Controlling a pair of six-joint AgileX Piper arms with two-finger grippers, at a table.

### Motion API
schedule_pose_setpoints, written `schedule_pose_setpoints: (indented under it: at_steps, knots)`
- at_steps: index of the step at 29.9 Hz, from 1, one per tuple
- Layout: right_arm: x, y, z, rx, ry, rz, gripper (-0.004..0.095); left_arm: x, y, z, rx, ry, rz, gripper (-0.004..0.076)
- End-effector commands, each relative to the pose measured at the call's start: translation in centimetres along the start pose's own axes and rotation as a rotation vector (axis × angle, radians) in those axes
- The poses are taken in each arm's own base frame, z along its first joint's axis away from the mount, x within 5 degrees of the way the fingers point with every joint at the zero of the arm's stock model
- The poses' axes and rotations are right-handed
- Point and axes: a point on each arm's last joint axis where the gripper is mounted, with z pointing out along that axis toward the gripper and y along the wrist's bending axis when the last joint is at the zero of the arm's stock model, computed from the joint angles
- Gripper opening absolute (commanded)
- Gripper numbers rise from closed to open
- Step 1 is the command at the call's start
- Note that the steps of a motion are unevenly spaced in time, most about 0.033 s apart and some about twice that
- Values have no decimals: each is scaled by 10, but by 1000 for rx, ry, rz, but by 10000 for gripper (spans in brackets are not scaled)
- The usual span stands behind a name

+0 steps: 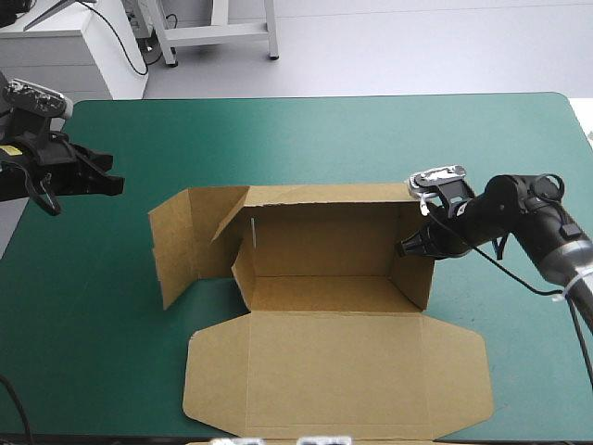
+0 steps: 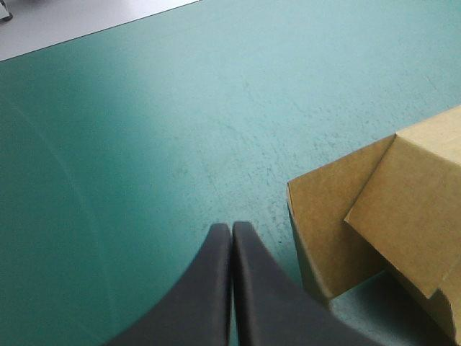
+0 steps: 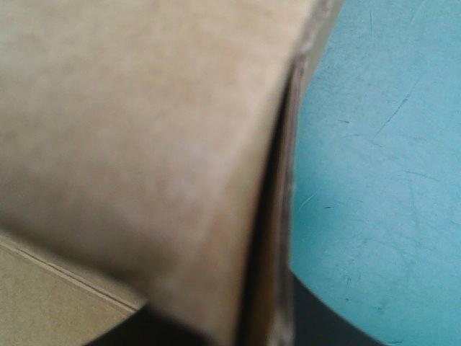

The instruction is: Fold the box

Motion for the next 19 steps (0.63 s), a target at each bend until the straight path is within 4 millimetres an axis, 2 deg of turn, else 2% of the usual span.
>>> schedule_pose_setpoints:
  at_steps: [1, 14, 19]
  knots:
    - [-5, -2, 9, -9, 62, -29, -18, -11, -6, -17, -14, -102, -2, -9]
    - [-68, -19, 24, 57, 24, -48, -18, -11, -6, -17, -15, -104, 0, -9]
    - [-85, -23, 35, 58, 26, -25, -18, -11, -6, -17, -16, -105, 0, -9]
